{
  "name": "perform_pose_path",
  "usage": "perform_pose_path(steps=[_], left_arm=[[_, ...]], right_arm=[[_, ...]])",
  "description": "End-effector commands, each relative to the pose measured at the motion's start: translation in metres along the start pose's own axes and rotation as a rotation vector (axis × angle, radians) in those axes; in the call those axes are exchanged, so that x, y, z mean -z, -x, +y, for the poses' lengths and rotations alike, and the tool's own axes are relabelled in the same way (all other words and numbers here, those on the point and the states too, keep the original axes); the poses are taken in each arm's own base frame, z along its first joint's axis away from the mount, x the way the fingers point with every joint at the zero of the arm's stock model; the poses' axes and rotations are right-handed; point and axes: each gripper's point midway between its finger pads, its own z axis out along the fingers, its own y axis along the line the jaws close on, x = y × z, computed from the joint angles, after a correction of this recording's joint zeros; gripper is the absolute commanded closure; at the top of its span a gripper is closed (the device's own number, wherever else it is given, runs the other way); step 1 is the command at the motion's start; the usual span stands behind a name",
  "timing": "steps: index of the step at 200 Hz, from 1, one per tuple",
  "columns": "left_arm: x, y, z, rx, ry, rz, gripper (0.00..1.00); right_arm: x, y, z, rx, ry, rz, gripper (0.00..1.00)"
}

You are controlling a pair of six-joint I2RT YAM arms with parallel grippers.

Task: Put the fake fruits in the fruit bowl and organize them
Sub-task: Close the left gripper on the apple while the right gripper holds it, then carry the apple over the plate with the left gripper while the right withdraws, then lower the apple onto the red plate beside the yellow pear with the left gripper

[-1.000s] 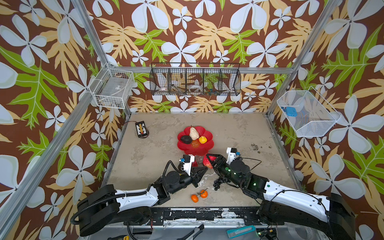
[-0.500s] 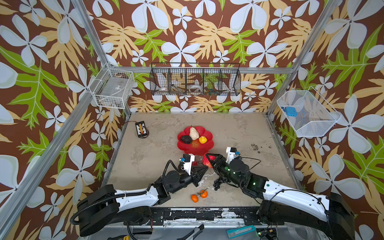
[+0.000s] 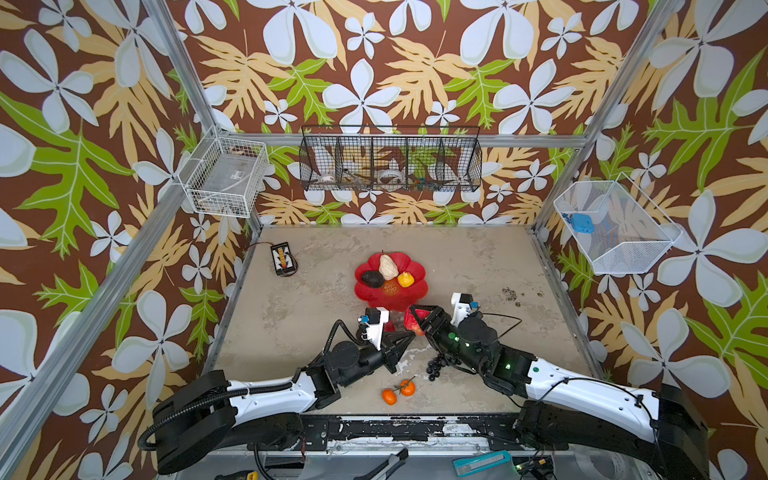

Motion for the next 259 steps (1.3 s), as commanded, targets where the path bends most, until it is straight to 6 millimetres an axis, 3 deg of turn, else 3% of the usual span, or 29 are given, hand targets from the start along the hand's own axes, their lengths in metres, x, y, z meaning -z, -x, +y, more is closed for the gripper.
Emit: perform_pose_path(steps=[1,49,80,116,165,194,229,259], left_arm=[[-0.002,0.003,0.003,-0.038,0.043,0.022,1.0],[0.012,-0.011,0.045,-0.11,0.332,0.244,1.0],[0.023,0.004,0.075,-0.053,0.463,0.274,1.0],[0.006,0.02,0.099,-0.017,0.554,0.331,1.0],[-0.028,0.01,0.14,-0.001,0.68,0.563,1.0],[-0.047,0.0,0.152,0.009,0.689,0.667,1.0],[-0.063,-0.006,0.171,0.027,0.728,0.718,1.0],[-0.073,0.001,0.183,0.035,0.748,0.727,1.0]], right_arm=[[0.004,0.009,-0.004,0.065,-0.051,-0.041,0.13],[0.041,0.06,-0.027,0.357,-0.254,-0.247,0.06],[0.073,0.088,-0.039,0.506,-0.326,-0.341,0.07],[0.107,0.106,-0.053,0.577,-0.36,-0.419,0.08],[0.127,0.102,-0.084,0.488,-0.313,-0.424,0.09],[0.131,0.097,-0.102,0.45,-0.314,-0.405,0.1],[0.13,0.092,-0.107,0.443,-0.301,-0.382,0.1],[0.128,0.09,-0.108,0.447,-0.3,-0.367,0.1]])
